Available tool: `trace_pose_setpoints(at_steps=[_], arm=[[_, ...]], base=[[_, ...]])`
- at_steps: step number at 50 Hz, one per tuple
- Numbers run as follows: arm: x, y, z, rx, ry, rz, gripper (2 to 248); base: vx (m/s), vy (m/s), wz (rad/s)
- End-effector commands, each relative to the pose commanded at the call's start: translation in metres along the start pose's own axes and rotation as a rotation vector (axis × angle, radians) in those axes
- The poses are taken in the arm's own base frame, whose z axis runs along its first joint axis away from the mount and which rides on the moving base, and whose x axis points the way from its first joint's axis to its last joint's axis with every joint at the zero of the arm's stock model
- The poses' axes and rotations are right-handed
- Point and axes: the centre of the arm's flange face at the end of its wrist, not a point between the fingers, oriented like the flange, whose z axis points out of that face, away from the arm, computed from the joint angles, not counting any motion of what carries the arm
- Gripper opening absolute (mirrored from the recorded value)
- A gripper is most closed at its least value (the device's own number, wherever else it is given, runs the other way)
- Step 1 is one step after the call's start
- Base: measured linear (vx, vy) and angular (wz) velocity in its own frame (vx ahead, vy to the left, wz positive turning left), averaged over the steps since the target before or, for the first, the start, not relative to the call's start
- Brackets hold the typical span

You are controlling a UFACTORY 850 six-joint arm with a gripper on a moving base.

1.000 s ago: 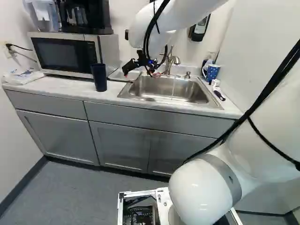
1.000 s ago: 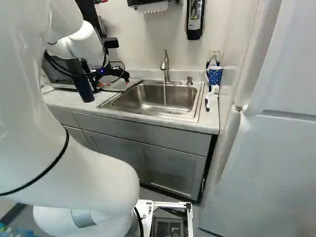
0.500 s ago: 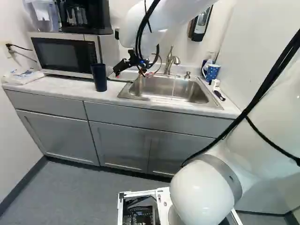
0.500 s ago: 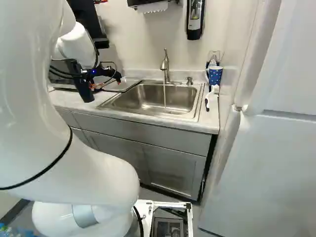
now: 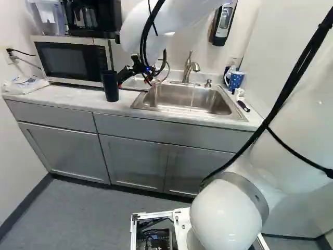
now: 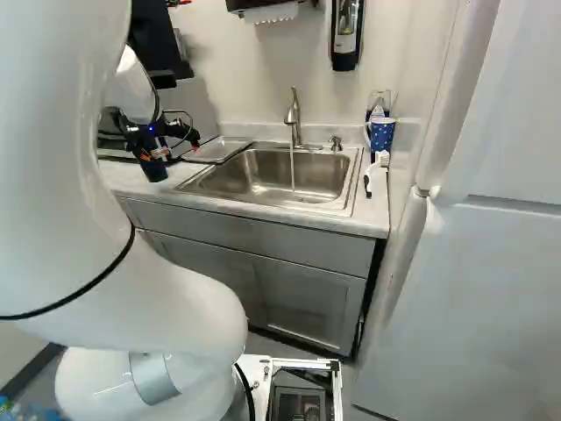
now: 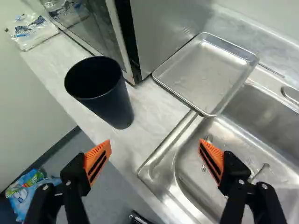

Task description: Rinse the cup and place it in the tray

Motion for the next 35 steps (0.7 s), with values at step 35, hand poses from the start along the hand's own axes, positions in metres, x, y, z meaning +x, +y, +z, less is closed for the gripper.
trace_pose_setpoints(at_steps=[35], arm=[[0.0,-0.033,0.037,0.051,0.123,-0.044,247]], base=[[0.0,0.0,0.0]])
